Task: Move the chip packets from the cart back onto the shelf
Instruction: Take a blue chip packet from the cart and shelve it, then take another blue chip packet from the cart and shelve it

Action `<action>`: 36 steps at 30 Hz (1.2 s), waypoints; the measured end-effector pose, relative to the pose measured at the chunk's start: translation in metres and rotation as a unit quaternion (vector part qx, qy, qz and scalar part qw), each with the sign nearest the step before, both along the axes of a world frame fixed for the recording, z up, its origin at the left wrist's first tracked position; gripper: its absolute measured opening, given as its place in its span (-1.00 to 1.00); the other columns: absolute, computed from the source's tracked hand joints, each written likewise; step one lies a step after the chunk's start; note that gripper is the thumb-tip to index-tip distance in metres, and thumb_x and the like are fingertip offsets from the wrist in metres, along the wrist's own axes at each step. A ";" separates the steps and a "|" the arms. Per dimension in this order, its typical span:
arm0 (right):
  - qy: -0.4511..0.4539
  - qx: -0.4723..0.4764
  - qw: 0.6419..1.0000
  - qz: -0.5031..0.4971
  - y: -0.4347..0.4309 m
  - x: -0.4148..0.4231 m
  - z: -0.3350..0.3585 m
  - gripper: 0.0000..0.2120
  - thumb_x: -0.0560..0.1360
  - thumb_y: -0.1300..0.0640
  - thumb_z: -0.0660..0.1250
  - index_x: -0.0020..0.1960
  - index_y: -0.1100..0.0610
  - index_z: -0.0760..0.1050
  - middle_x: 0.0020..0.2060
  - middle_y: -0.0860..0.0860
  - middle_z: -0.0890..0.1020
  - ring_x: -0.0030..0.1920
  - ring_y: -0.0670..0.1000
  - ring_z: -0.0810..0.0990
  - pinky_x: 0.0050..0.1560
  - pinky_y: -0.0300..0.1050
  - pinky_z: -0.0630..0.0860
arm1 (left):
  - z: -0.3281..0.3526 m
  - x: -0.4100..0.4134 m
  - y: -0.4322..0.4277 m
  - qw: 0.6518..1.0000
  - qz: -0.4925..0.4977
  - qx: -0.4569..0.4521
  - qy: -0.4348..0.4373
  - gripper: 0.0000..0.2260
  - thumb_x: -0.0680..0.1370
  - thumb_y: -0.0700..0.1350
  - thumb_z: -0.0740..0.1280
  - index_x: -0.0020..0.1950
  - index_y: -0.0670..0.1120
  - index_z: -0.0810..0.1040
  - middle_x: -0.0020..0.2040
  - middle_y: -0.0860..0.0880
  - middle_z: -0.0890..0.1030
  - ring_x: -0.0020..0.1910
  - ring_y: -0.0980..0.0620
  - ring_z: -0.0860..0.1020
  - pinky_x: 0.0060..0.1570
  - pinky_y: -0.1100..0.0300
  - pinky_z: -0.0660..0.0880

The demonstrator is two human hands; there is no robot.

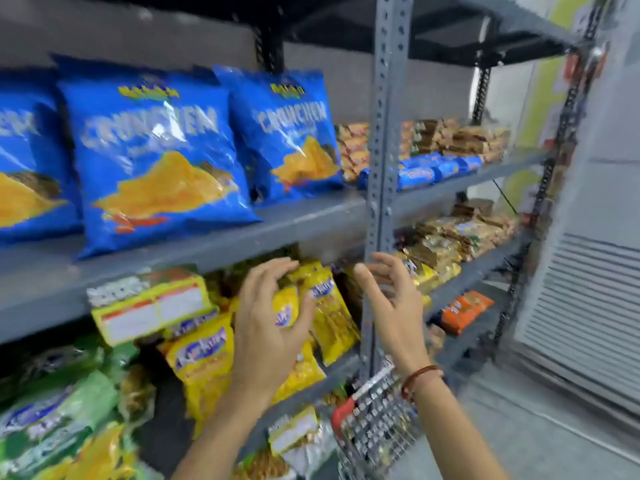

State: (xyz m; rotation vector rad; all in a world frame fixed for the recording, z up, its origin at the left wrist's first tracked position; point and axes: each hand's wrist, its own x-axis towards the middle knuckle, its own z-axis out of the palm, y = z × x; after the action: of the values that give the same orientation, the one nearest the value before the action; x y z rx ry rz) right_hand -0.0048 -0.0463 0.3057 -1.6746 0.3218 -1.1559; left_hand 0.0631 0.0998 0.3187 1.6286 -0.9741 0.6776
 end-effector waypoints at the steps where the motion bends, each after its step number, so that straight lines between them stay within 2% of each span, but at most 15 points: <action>1: 0.025 0.015 0.999 -0.015 -0.009 -0.014 -0.022 -0.75 0.50 0.01 0.34 0.14 0.07 0.48 -0.11 -0.10 0.61 -0.11 -0.24 0.58 -0.16 -0.43 0.49 | -0.021 -0.007 -0.017 0.999 -0.028 0.028 0.023 -0.70 0.44 -0.03 0.30 0.14 -0.07 0.51 0.09 0.06 0.49 0.12 0.04 0.50 0.11 -0.02 0.48; 6: 0.155 0.104 0.973 -0.133 -0.059 -0.092 -0.142 -0.79 0.50 0.02 0.34 0.08 0.11 0.51 -0.13 -0.06 0.63 -0.17 -0.25 0.59 -0.19 -0.46 0.46 | -0.130 -0.047 -0.096 0.957 -0.165 0.205 0.126 -0.68 0.41 -0.03 0.30 0.12 -0.12 0.52 0.03 -0.06 0.55 0.03 0.07 0.47 0.07 0.28 0.36; 8: 0.202 0.152 0.952 -0.171 -0.074 -0.121 -0.187 -0.79 0.50 0.06 0.36 0.07 0.15 0.50 -0.16 0.06 0.64 -0.18 -0.13 0.59 -0.16 -0.29 0.51 | -0.169 -0.065 -0.119 0.928 -0.202 0.275 0.150 -0.68 0.39 -0.09 0.34 0.10 -0.16 0.54 0.02 -0.14 0.58 0.01 0.08 0.44 0.00 0.32 0.30; 9: 0.220 0.181 0.940 -0.189 -0.081 -0.137 -0.209 -0.76 0.49 0.09 0.37 0.09 0.20 0.50 -0.16 0.13 0.64 -0.16 -0.02 0.59 -0.14 -0.22 0.50 | -0.189 -0.074 -0.130 0.913 -0.219 0.307 0.159 -0.68 0.37 -0.10 0.34 0.09 -0.18 0.55 0.02 -0.17 0.59 0.01 0.07 0.44 0.00 0.31 0.31; 12: 0.272 0.272 0.890 -0.244 -0.097 -0.187 -0.276 -0.71 0.48 0.14 0.38 0.13 0.27 0.50 -0.15 0.19 0.61 -0.15 0.03 0.54 -0.21 -0.35 0.43 | -0.255 -0.106 -0.154 0.846 -0.274 0.423 0.177 -0.61 0.38 -0.06 0.33 0.17 -0.17 0.49 0.11 -0.24 0.56 0.11 -0.06 0.50 0.11 0.23 0.31; 15: 0.330 0.349 0.834 -0.273 -0.103 -0.230 -0.340 -0.71 0.46 0.13 0.41 0.08 0.29 0.50 -0.14 0.24 0.63 -0.14 0.05 0.58 -0.09 -0.11 0.49 | -0.312 -0.136 -0.168 0.750 -0.326 0.556 0.146 -0.52 0.44 -0.04 0.32 0.34 -0.03 0.33 0.35 -0.19 0.38 0.37 -0.12 0.33 0.32 0.14 0.22; 17: 0.384 0.396 0.783 -0.288 -0.100 -0.256 -0.378 -0.67 0.46 0.12 0.40 0.11 0.31 0.49 -0.07 0.28 0.64 -0.03 0.18 0.62 0.02 0.04 0.49 | -0.347 -0.155 -0.181 0.686 -0.355 0.618 0.148 -0.48 0.46 -0.11 0.35 0.39 -0.13 0.30 0.41 -0.17 0.31 0.42 -0.10 0.24 0.36 0.15 0.12; 19: 0.445 0.431 0.729 -0.292 -0.092 -0.277 -0.405 -0.59 0.49 0.08 0.37 0.21 0.32 0.44 0.11 0.30 0.60 0.14 0.25 0.57 0.10 0.03 0.44 | -0.375 -0.168 -0.194 0.641 -0.365 0.658 0.152 -0.44 0.45 -0.10 0.37 0.40 -0.17 0.29 0.39 -0.18 0.32 0.42 -0.16 0.23 0.36 0.13 0.09; 23: 0.471 0.506 0.663 -0.287 -0.087 -0.292 -0.449 -0.48 0.48 -0.03 0.36 0.27 0.30 0.38 0.23 0.23 0.54 0.24 0.24 0.50 0.09 -0.02 0.43 | -0.430 -0.174 -0.222 0.592 -0.341 0.710 0.173 -0.38 0.43 -0.02 0.40 0.42 -0.15 0.26 0.37 -0.21 0.34 0.37 -0.22 0.31 0.33 -0.06 0.28; 26: 0.424 0.571 0.629 -0.312 -0.090 -0.286 -0.481 -0.25 0.39 -0.12 0.43 0.38 0.30 0.27 0.33 0.23 0.46 0.32 0.24 0.44 0.23 0.04 0.41 | -0.472 -0.169 -0.241 0.575 -0.325 0.723 0.204 -0.38 0.43 -0.02 0.41 0.40 -0.18 0.27 0.38 -0.24 0.35 0.36 -0.23 0.32 0.32 -0.02 0.28; 28: 0.358 0.611 0.628 -0.323 -0.095 -0.282 -0.501 -0.17 0.32 -0.13 0.50 0.40 0.26 0.26 0.30 0.18 0.48 0.31 0.22 0.46 0.26 0.08 0.43 | -0.496 -0.164 -0.252 0.571 -0.310 0.723 0.237 -0.37 0.46 -0.02 0.38 0.42 -0.21 0.23 0.42 -0.25 0.32 0.40 -0.21 0.28 0.35 0.00 0.23; 31: 0.282 0.650 0.630 -0.318 -0.104 -0.281 -0.527 -0.23 0.23 -0.08 0.57 0.29 0.20 0.34 0.12 0.01 0.55 0.15 0.08 0.55 0.24 0.05 0.49 | -0.526 -0.162 -0.267 0.565 -0.247 0.712 0.335 -0.36 0.52 0.05 0.28 0.47 -0.22 0.13 0.49 -0.23 0.21 0.45 -0.20 0.20 0.39 -0.01 0.14; 33: 0.248 0.657 0.641 -0.308 -0.107 -0.283 -0.543 -0.29 0.20 -0.04 0.60 0.21 0.21 0.38 0.05 -0.01 0.58 0.07 0.06 0.59 0.13 -0.04 0.54 | -0.548 -0.161 -0.271 0.531 -0.213 0.719 0.394 -0.30 0.51 0.14 0.26 0.48 -0.19 0.08 0.51 -0.23 0.17 0.47 -0.21 0.17 0.42 -0.04 0.11; 34: 0.229 0.656 0.652 -0.305 -0.107 -0.283 -0.548 -0.29 0.18 -0.02 0.61 0.21 0.24 0.43 0.05 0.02 0.62 0.06 0.07 0.62 0.05 -0.10 0.57 | -0.560 -0.159 -0.270 0.507 -0.211 0.723 0.420 -0.20 0.45 0.24 0.28 0.49 -0.18 0.06 0.52 -0.23 0.15 0.48 -0.21 0.15 0.45 -0.08 0.09; 36: 0.219 0.636 0.681 -0.290 -0.107 -0.283 -0.558 -0.39 0.25 0.10 0.58 0.22 0.27 0.48 0.06 0.10 0.65 0.00 0.04 0.65 -0.07 -0.25 0.60 | -0.601 -0.148 -0.263 0.475 -0.219 0.724 0.450 0.06 0.18 0.49 0.29 0.47 -0.13 0.14 0.49 -0.23 0.22 0.44 -0.23 0.23 0.42 -0.15 0.17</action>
State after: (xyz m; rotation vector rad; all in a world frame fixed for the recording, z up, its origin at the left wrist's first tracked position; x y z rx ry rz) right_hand -0.2879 -0.1533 -0.2520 -0.4887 1.6336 -0.5486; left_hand -0.0849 -0.1634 -0.2826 2.3463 -0.9679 -1.8341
